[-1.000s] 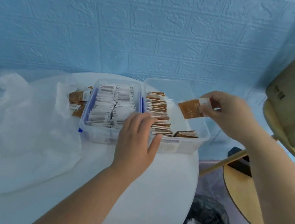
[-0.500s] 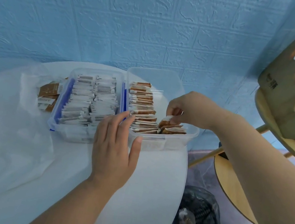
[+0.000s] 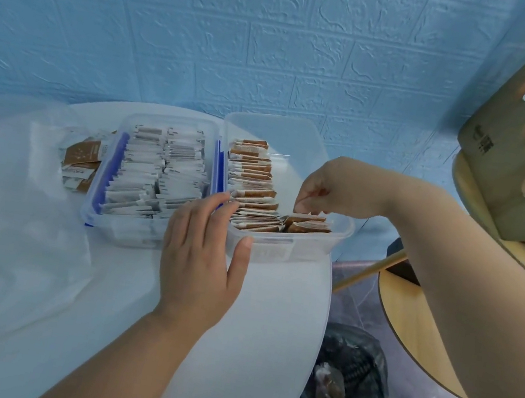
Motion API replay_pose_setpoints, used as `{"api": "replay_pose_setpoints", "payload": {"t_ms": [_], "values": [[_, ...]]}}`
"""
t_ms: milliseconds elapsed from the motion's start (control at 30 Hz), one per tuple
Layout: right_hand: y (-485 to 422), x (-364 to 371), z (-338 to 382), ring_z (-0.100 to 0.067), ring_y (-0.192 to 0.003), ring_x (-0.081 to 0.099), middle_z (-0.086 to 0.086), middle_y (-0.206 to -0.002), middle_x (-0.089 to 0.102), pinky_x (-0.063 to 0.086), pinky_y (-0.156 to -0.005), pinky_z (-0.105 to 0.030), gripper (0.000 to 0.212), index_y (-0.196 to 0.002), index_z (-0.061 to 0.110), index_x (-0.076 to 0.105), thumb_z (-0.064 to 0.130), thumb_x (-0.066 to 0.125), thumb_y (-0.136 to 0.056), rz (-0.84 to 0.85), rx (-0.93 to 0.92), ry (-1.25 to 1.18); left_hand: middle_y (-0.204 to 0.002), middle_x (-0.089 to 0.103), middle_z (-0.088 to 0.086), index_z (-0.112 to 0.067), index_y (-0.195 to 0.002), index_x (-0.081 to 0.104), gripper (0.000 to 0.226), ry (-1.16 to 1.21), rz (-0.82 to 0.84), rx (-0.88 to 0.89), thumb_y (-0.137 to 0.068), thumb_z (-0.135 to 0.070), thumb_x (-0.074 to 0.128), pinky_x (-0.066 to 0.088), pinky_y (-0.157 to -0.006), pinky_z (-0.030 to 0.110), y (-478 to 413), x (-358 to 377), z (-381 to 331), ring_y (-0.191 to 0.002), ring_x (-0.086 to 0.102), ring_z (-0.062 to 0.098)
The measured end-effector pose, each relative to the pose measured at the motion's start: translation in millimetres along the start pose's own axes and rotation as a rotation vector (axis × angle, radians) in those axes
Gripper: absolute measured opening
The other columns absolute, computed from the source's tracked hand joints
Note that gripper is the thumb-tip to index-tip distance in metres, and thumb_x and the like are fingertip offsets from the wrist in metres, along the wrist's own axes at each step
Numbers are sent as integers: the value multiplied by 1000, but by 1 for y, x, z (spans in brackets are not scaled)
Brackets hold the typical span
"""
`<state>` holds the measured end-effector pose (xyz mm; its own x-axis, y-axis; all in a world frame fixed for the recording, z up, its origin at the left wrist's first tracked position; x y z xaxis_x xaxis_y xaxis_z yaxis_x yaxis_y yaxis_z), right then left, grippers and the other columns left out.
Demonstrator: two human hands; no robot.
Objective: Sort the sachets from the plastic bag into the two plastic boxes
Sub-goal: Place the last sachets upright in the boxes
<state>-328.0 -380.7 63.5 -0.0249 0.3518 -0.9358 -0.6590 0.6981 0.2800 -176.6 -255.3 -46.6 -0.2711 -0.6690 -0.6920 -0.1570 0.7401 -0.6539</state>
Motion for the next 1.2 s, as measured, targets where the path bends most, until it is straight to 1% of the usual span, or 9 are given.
{"api": "replay_pose_setpoints", "payload": {"t_ms": [200,367,500,600,733,833,1033,1100,1200], "values": [[6,2,7,-11,-95,59,5,-104,68,45,-91,-27,27,-106,20,68,36,54,-91,-70,11,-1,-127,53,9,-11,-124,49,48,34,65,-3,-96,-43,27,33,-103,34,-1,-4,1,-119,45,24],[7,17,43,-7,-87,59,4,-99,70,45,-82,-23,18,-100,18,71,24,59,-89,-337,-197,-172,-122,55,10,-12,-122,47,37,207,-24,25,-93,-35,38,32,-103,23,2,-40,9,-116,46,21],[-7,45,101,-19,-97,55,-3,-103,67,40,-87,-26,20,-104,16,69,20,63,-86,-430,-423,-126,-120,56,15,-11,-118,48,39,2,-88,-47,-83,-29,46,36,-100,42,19,-77,54,-114,46,30],[-21,64,135,-23,-110,49,-3,-117,60,41,-94,-36,34,-119,18,60,28,61,-86,-448,-428,-19,-131,48,19,-12,-121,51,56,-276,127,-204,-83,-51,39,27,-104,57,41,-89,98,-124,36,37],[-35,79,158,-21,-118,43,-1,-129,50,37,-94,-33,44,-132,24,48,31,56,-89,-432,-339,-9,-135,50,14,-18,-124,57,78,-448,445,-197,-84,-73,18,15,-105,50,69,-96,146,-127,39,37],[-41,87,159,-22,-114,47,1,-127,54,38,-93,-32,40,-129,25,52,31,56,-90,-483,-308,6,-139,47,10,-21,-129,53,77,-431,478,-260,-78,-71,24,17,-109,53,71,-114,173,-132,37,34],[-45,100,157,-30,-94,59,-3,-107,65,49,-79,-39,34,-112,19,65,24,70,-79,-615,-311,26,-154,22,2,-26,-143,32,97,-382,505,-293,-64,-77,6,-3,-115,38,52,-143,222,-143,9,22],[-46,102,157,-30,-89,61,-3,-103,66,50,-74,-39,32,-107,17,66,23,73,-76,-645,-308,38,-150,31,6,-22,-139,40,92,-396,455,-268,-68,-75,13,4,-115,40,38,-144,226,-141,20,26],[-46,106,158,-30,-86,63,-4,-101,67,51,-70,-39,31,-104,17,66,23,73,-74,-702,-304,51,-127,56,14,-10,-119,60,61,-360,202,-131,-85,-53,33,33,-104,43,12,-137,213,-119,50,34]]}}
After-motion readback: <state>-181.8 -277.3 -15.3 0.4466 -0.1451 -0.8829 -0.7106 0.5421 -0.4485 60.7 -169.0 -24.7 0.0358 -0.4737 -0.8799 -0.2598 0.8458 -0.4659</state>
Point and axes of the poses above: each hand's wrist, its own y-axis away from the middle knuckle, its own x-axis out of the palm, z = x × y, the point moved 1 cm from there along -y, towards the middle knuckle
